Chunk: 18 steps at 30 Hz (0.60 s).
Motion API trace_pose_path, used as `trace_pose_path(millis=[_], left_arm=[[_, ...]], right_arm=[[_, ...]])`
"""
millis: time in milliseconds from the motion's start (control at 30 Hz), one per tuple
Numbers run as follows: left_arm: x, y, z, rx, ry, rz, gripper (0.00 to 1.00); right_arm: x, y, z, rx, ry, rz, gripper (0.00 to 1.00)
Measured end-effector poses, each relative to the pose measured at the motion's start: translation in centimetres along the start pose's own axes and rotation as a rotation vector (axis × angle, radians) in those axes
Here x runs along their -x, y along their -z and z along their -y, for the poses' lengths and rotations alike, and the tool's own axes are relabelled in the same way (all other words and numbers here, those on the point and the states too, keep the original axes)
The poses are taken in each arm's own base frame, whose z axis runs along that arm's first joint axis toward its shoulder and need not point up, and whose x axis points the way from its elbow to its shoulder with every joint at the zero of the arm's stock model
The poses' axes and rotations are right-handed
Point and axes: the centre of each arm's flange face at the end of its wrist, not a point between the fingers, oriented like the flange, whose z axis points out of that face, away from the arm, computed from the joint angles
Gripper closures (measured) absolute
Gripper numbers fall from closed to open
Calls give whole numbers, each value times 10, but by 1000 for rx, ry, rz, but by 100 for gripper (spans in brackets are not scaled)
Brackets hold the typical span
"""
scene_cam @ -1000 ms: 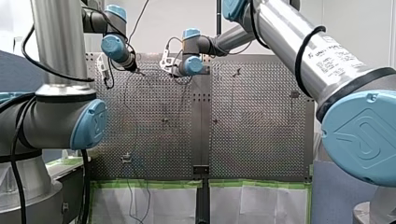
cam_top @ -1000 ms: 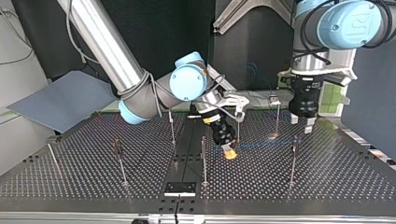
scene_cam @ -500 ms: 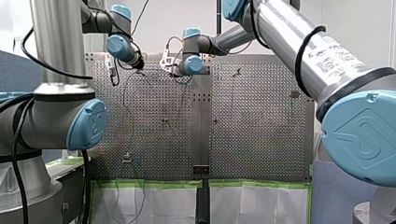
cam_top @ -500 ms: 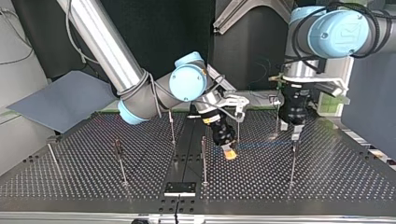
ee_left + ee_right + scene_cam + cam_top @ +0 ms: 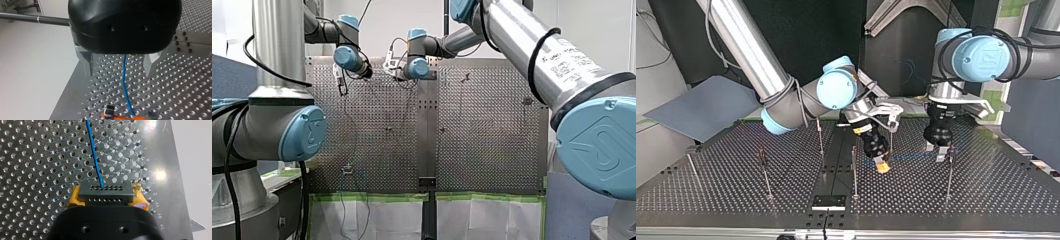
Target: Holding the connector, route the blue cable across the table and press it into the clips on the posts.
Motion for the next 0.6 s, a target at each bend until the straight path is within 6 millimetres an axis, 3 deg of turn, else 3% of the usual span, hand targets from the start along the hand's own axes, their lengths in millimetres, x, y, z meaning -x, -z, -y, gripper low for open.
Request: trace_pose_path(millis=[233,367,533,567,600], left_arm=[[-1,-25,6,1,1,12,0],[-12,-40,4,9,3,6,0],[-17,-46,3,11,7,6,0],[-18,-46,2,13,8,6,7],[-18,-46,2,16,8,6,7]], right_arm=[[-1,-1,-5,7,1,0,100],[-2,-2,-10,12,1,0,100],[-3,-2,-13,17,2,-1,100],[-3,-2,-14,17,2,-1,100],[-3,-2,-14,18,2,-1,100]])
